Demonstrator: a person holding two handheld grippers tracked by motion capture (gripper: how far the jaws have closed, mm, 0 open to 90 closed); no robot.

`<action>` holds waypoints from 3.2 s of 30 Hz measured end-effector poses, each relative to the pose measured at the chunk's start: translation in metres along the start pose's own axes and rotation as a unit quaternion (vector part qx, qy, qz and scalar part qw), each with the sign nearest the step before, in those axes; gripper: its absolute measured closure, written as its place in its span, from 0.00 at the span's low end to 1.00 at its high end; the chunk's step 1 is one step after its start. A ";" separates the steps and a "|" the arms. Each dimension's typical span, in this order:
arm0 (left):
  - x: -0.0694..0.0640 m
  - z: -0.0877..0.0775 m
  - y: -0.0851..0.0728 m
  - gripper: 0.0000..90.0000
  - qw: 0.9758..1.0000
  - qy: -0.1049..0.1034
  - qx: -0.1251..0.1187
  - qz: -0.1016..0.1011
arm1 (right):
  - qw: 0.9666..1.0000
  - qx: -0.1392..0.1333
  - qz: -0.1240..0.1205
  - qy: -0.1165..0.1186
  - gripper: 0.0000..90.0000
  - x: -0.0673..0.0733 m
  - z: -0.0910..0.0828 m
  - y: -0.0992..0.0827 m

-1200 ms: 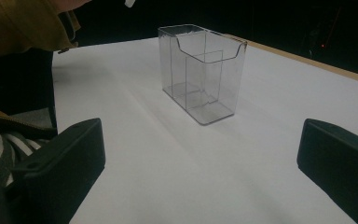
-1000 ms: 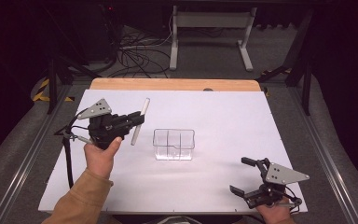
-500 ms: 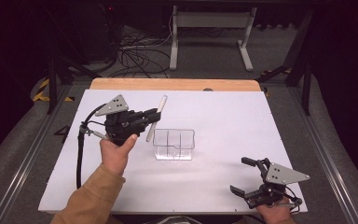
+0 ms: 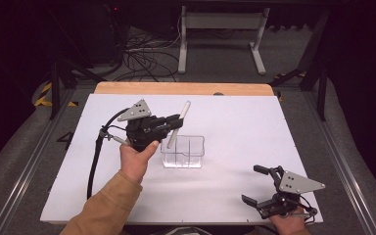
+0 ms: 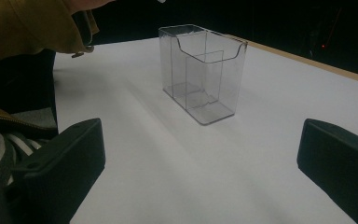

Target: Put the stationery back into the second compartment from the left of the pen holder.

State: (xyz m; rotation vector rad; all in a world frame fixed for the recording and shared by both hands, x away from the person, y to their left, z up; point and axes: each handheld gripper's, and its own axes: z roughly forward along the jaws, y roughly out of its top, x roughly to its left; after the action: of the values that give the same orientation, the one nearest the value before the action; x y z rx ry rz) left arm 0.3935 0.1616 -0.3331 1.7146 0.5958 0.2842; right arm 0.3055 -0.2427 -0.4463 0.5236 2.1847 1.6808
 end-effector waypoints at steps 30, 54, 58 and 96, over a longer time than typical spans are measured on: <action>0.000 0.042 -0.012 0.87 1.000 -0.001 0.007 0.001 | 1.000 -0.001 -0.004 -0.001 0.02 0.000 -0.002 0.000; 0.010 0.039 -0.040 0.87 1.000 0.009 0.012 -0.013 | 1.000 0.000 -0.001 0.001 0.02 0.000 0.000 0.000; 0.011 0.039 -0.043 0.87 1.000 0.008 0.018 -0.012 | 1.000 0.000 -0.001 0.001 0.02 0.000 0.000 0.000; -0.005 0.008 -0.041 0.35 0.999 0.034 0.016 0.015 | 1.000 0.003 -0.009 0.010 0.02 -0.003 0.008 0.002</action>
State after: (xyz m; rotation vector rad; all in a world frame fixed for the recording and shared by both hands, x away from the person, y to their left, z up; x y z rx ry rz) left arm 0.3842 0.1577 -0.3735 1.7521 0.6279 0.3562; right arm 0.3124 -0.2373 -0.4464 0.4903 2.2021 1.6790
